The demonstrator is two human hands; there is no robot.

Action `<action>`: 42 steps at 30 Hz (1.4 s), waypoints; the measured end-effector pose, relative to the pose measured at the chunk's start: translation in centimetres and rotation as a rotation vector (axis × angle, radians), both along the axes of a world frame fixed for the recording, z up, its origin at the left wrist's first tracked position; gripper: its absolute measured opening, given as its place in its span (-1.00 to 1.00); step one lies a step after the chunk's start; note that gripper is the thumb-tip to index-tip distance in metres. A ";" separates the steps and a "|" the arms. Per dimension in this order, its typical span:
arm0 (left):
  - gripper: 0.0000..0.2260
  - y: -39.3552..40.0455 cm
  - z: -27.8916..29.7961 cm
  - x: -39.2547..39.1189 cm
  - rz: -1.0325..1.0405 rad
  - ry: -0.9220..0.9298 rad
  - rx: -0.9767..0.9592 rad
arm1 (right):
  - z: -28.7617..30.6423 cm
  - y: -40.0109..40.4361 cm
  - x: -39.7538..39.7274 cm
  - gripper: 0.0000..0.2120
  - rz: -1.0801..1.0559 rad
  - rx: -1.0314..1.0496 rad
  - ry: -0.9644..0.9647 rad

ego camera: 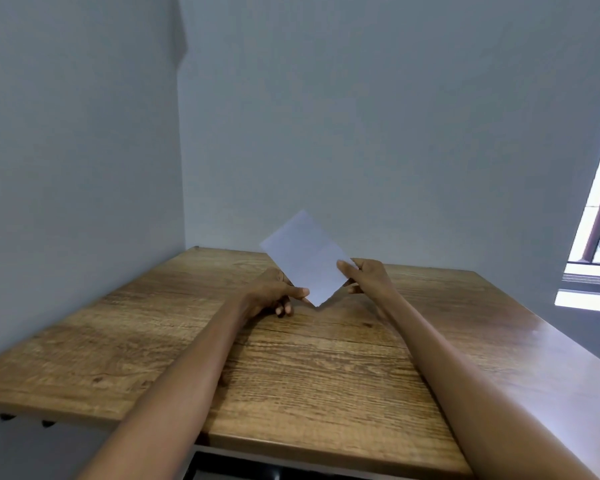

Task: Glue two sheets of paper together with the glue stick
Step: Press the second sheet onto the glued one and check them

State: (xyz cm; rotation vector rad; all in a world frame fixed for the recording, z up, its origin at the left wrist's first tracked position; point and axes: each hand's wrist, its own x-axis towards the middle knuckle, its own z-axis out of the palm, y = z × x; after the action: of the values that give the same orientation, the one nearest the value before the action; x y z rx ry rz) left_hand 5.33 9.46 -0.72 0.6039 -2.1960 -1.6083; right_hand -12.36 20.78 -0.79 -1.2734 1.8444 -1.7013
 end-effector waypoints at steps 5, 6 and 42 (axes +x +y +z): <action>-0.93 0.2 0.2 0.1 -0.019 -0.023 0.015 | 0.3 0.4 -0.5 -0.72 0.005 -0.005 -0.097; -0.93 0.1 0.1 0.1 -0.002 -0.001 0.029 | 0.3 0.4 -0.6 -0.77 0.025 -0.003 -0.081; -0.69 0.3 -0.8 -2.6 0.091 0.344 0.147 | 1.0 -0.5 0.9 -0.87 -0.117 -0.225 -0.281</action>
State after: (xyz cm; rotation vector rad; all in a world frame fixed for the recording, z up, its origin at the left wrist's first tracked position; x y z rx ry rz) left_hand 2.72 9.77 -1.54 0.4218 -1.7915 -1.6926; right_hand -11.41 20.25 0.26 -0.9570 1.6280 -2.0783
